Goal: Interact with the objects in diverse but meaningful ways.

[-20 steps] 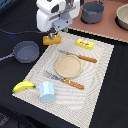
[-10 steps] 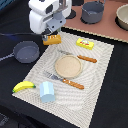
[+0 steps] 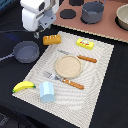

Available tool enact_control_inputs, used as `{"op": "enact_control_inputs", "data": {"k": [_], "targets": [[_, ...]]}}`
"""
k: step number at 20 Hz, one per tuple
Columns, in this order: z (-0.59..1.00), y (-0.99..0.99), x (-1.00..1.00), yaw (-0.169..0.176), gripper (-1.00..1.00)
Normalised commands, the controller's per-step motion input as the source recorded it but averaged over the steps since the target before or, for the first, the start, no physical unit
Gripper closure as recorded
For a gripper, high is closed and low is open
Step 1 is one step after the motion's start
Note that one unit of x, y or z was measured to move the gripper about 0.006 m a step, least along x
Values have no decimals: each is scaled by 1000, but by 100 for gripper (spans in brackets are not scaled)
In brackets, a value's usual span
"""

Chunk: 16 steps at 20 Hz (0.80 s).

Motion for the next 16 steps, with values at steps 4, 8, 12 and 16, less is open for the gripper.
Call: {"op": "enact_control_inputs", "data": {"k": [4, 8, 12, 16], "targets": [[-396, -389, -502, 44, -100], [-319, -358, -444, 38, -100], [-116, -257, -266, 20, -100], [-136, -29, -249, 55, -100]]}}
